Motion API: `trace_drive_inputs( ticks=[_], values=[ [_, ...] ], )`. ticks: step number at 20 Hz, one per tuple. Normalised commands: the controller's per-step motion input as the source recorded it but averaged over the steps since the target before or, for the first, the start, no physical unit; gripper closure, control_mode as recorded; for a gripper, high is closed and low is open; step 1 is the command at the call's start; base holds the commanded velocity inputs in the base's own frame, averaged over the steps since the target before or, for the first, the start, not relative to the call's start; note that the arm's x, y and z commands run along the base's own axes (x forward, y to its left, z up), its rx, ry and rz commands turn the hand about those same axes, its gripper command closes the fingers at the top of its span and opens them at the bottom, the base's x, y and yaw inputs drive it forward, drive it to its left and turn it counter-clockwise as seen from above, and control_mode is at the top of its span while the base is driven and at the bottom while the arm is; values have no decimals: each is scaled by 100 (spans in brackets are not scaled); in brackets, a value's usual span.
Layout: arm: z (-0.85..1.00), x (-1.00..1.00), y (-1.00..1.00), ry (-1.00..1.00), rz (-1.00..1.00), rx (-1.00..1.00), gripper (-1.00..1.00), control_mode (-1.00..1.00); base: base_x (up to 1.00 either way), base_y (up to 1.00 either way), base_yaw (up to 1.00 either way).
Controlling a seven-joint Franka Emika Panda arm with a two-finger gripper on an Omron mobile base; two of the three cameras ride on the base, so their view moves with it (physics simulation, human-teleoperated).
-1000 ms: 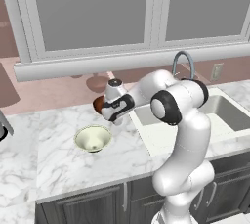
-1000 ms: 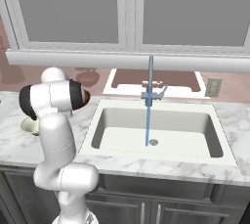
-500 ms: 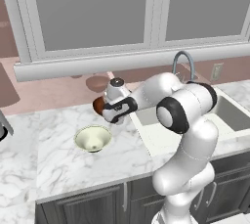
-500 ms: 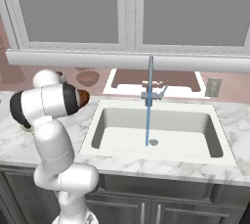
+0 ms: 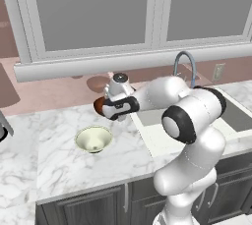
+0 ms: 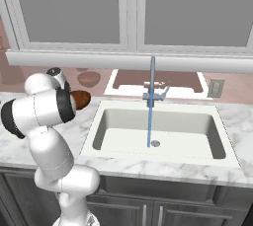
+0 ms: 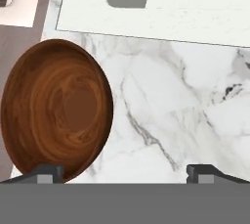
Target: Rinse each bowl for a few seconds and place them down in the sink or on the counter.
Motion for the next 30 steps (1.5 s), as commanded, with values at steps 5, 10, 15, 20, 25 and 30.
trace_drive_inputs(
  ticks=[5,10,15,20,25,30],
  values=[
    [37,-7,0,3,6,0,-100,-100,0,0,0],
    [22,-21,0,0,7,0,-100,-100,0,0,0],
    [9,-25,0,0,7,0,-100,-100,0,0,0],
    [0,-29,0,-2,10,0,-100,-100,0,0,0],
    [5,-12,-2,-1,13,0,-100,-100,0,0,0],
    [14,-11,0,1,14,0,-100,-100,0,0,0]
  ],
)
